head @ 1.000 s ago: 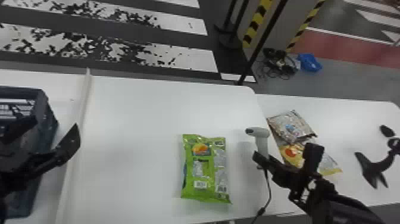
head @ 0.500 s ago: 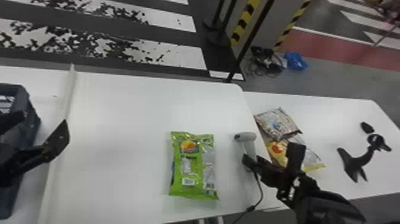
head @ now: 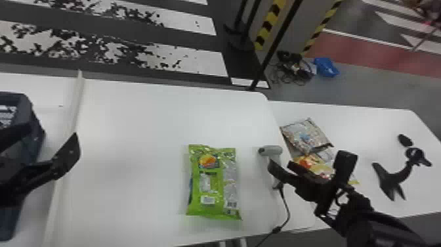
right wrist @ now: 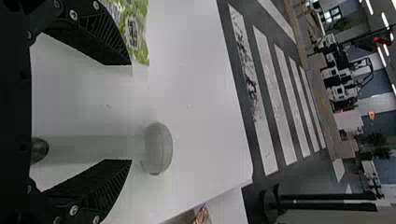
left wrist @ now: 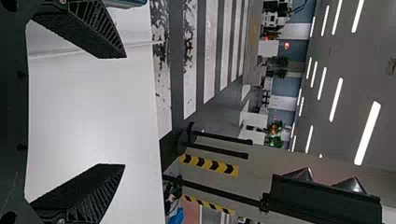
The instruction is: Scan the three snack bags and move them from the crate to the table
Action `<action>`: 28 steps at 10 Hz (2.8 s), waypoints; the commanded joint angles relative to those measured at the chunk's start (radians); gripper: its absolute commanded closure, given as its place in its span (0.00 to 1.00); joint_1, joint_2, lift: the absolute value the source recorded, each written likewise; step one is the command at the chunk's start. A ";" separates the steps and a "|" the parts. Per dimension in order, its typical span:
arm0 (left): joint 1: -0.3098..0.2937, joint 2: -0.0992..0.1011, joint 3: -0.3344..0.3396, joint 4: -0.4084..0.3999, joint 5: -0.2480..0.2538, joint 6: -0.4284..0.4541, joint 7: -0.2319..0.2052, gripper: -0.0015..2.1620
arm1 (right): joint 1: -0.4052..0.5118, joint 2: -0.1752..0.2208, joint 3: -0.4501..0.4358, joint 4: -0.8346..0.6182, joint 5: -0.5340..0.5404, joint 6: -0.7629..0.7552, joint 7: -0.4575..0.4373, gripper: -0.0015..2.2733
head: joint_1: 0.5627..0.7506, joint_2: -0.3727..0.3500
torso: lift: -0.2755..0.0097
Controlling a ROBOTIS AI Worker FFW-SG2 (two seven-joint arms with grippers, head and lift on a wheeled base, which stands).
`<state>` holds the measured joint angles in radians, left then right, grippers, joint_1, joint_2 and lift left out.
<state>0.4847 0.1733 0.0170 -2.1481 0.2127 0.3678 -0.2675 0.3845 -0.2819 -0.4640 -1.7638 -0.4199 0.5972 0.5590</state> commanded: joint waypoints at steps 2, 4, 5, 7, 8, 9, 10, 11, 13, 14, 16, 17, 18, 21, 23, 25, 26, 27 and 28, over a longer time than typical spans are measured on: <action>0.000 0.000 -0.015 -0.006 -0.015 0.003 0.004 0.01 | -0.026 0.000 -0.030 -0.088 -0.062 0.372 0.148 0.03 | 0.70 0.11 | 0.75; 0.000 0.000 -0.019 -0.004 -0.024 0.006 0.004 0.01 | -0.064 -0.002 0.022 -0.066 -0.051 0.454 0.187 0.04 | 0.70 0.19 | 0.75; -0.001 0.000 -0.023 -0.004 -0.024 0.006 0.004 0.01 | -0.098 0.000 0.045 -0.006 -0.042 0.448 0.217 0.05 | 0.70 0.22 | 0.75; -0.009 0.006 -0.035 -0.004 -0.024 0.009 0.001 0.01 | -0.147 0.000 0.108 0.129 0.027 0.323 0.234 0.05 | 0.70 0.25 | 0.75; -0.008 0.011 -0.035 -0.004 -0.024 0.009 -0.001 0.01 | -0.167 0.000 0.130 0.181 0.053 0.255 0.234 0.05 | 0.70 0.25 | 0.75; -0.006 0.012 -0.032 -0.006 -0.024 0.009 -0.001 0.01 | -0.190 -0.002 0.145 0.228 0.073 0.197 0.234 0.05 | 0.70 0.25 | 0.75; -0.005 0.014 -0.032 -0.006 -0.024 0.009 -0.001 0.01 | -0.211 -0.002 0.156 0.267 0.085 0.181 0.242 0.05 | 0.70 0.25 | 0.75; -0.005 0.012 -0.035 -0.004 -0.024 0.009 -0.001 0.01 | -0.217 -0.002 0.177 0.274 0.101 0.166 0.248 0.05 | 0.70 0.25 | 0.75; -0.009 0.012 -0.043 0.002 -0.024 0.006 0.001 0.01 | -0.237 -0.002 0.231 0.283 0.155 0.160 0.248 0.16 | 0.70 0.26 | 0.75; -0.009 0.012 -0.043 0.004 -0.024 0.006 0.001 0.01 | -0.250 -0.002 0.248 0.293 0.187 0.163 0.253 0.60 | 0.70 0.27 | 0.75; -0.009 0.012 -0.043 0.008 -0.024 0.006 0.001 0.01 | -0.251 -0.005 0.265 0.294 0.220 0.160 0.254 0.96 | 0.70 0.29 | 0.75; -0.009 0.012 -0.048 0.002 -0.036 0.009 0.002 0.01 | -0.227 -0.006 0.252 0.254 0.205 0.163 0.254 0.96 | 0.70 0.29 | 0.75; -0.009 0.012 -0.051 -0.012 -0.056 0.024 0.008 0.01 | -0.194 -0.011 0.226 0.175 0.178 0.209 0.254 0.96 | 0.70 0.29 | 0.75; 0.014 0.003 -0.049 -0.021 -0.067 0.027 0.024 0.01 | -0.142 -0.063 0.084 -0.014 0.030 0.338 0.262 0.96 | 0.70 0.27 | 0.75; 0.015 0.000 -0.055 -0.006 -0.076 0.027 0.034 0.01 | -0.191 -0.065 -0.041 0.018 -0.056 0.335 0.153 0.96 | 0.70 0.21 | 0.75; 0.014 0.003 -0.057 -0.007 -0.073 0.027 0.034 0.01 | -0.263 -0.054 -0.091 0.181 -0.142 0.074 -0.037 0.96 | 0.70 0.11 | 0.75; 0.014 0.008 -0.057 -0.006 -0.072 0.027 0.034 0.01 | -0.302 -0.045 -0.102 0.282 -0.203 -0.076 -0.169 0.96 | 0.70 0.04 | 0.75; 0.014 0.011 -0.057 -0.004 -0.070 0.027 0.034 0.01 | -0.338 -0.025 -0.116 0.362 -0.231 -0.208 -0.289 0.96 | 0.70 0.03 | 0.75; 0.015 0.014 -0.057 -0.003 -0.070 0.027 0.034 0.01 | -0.360 -0.017 -0.114 0.429 -0.234 -0.325 -0.409 0.96 | 0.70 0.03 | 0.75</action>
<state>0.4988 0.1855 -0.0399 -2.1516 0.1420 0.3951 -0.2332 0.0377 -0.3044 -0.5772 -1.3730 -0.6481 0.3379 0.1487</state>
